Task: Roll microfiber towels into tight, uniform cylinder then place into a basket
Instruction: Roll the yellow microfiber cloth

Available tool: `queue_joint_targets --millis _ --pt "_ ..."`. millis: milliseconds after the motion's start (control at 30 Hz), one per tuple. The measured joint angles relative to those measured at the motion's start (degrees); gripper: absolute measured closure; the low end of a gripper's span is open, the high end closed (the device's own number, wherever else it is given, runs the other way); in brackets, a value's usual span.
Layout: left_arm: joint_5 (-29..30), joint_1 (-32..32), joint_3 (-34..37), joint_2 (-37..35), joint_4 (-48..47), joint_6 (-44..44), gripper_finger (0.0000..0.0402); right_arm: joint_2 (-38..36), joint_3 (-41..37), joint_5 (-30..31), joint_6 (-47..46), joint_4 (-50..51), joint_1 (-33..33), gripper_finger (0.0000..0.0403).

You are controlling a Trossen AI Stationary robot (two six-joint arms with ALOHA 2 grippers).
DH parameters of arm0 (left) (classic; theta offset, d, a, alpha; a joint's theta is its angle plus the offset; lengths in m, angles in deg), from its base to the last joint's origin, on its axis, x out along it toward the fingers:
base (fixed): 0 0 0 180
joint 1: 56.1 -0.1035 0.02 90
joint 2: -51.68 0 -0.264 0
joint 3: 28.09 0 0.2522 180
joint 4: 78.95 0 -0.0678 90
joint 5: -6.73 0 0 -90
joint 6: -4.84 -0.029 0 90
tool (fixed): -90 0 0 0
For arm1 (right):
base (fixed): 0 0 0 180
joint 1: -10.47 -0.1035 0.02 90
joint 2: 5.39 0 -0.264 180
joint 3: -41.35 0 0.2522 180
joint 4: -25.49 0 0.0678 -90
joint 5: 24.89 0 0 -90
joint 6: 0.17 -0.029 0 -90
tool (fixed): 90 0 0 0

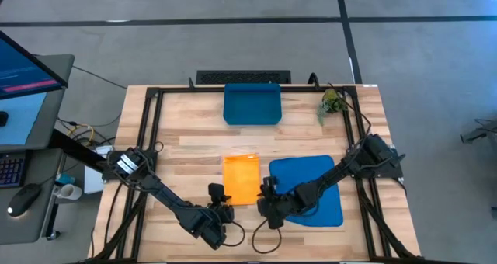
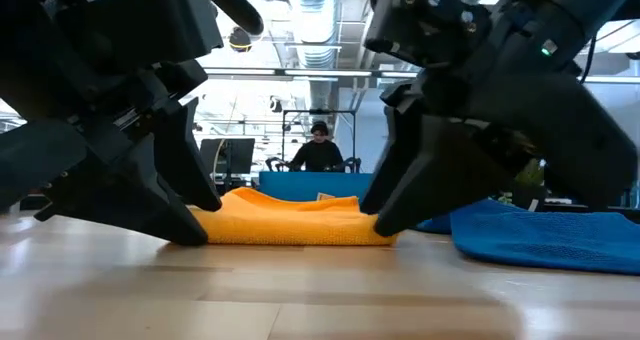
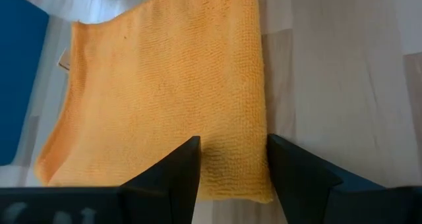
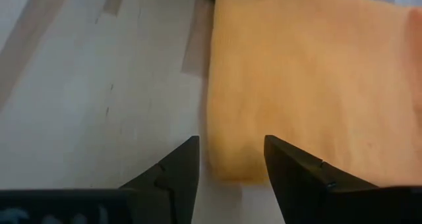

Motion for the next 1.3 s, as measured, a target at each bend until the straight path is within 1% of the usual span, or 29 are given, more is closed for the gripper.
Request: queue_joint_targets --millis 100,200,333,433,500,567,767,833,867,1000,1133,1167,1233,1300 --pt "-0.6 -0.1 0.0 0.0 -0.3 0.2 0.0236 1.8 0.0 -1.3 0.0 -2.5 0.7 0.021" --pt "-1.6 -0.3 0.0 0.0 -0.2 0.2 0.0246 3.2 0.4 -2.7 -0.1 -2.6 1.3 0.0211" --pt "-2.4 -0.3 0.0 0.0 -0.3 0.2 0.0275 4.0 0.5 -3.6 -1.0 -1.8 1.6 0.0212" --pt "-3.4 -0.3 0.0 -0.1 -0.3 0.2 0.0302 4.0 0.5 -4.0 -2.9 -1.4 1.9 0.0223" --pt "-3.7 -0.3 0.0 -0.1 -0.3 0.2 0.032 3.4 0.5 -4.8 -3.6 -1.0 2.1 0.0239" --pt "-3.9 -0.3 0.0 -0.1 -0.3 1.0 0.0338 3.3 0.5 -5.8 -3.7 -1.1 2.4 0.0264" --pt "-5.7 -0.4 -1.1 -0.2 -0.7 0.5 0.0386 2.9 0.3 -9.8 -3.5 -1.5 2.5 0.0362" --pt "-7.9 -0.5 -2.4 -0.2 -1.7 -0.4 0.0396 2.7 0.3 -11.2 -4.0 -1.3 2.6 0.0388" --pt "-9.3 -0.6 -3.2 -0.2 -2.2 -0.4 0.0397 2.3 0.3 -12.0 -4.2 -1.2 2.6 0.0392" --pt "-12.6 -0.5 -7.5 0.2 -6.8 1.8 0.0392 2.2 1.7 -17.3 -7.2 -1.0 2.6 0.0382" --pt "-22.4 0.2 -11.9 0.2 -8.3 6.4 0.039 2.6 4.3 -28.8 -12.5 -1.0 2.8 0.0387" --pt "-24.6 0.4 -12.6 0.2 -8.3 6.8 0.0391 2.7 4.8 -30.4 -13.4 -1.0 2.8 0.0391" --pt "-27.4 0.7 -13.3 0.2 -7.5 6.7 0.0393 2.6 5.4 -31.9 -14.6 -0.9 2.7 0.0396" --pt "-27.6 1.5 -13.6 0.2 -6.7 6.4 0.0394 2.6 5.6 -31.9 -16.6 -0.9 2.5 0.0397"
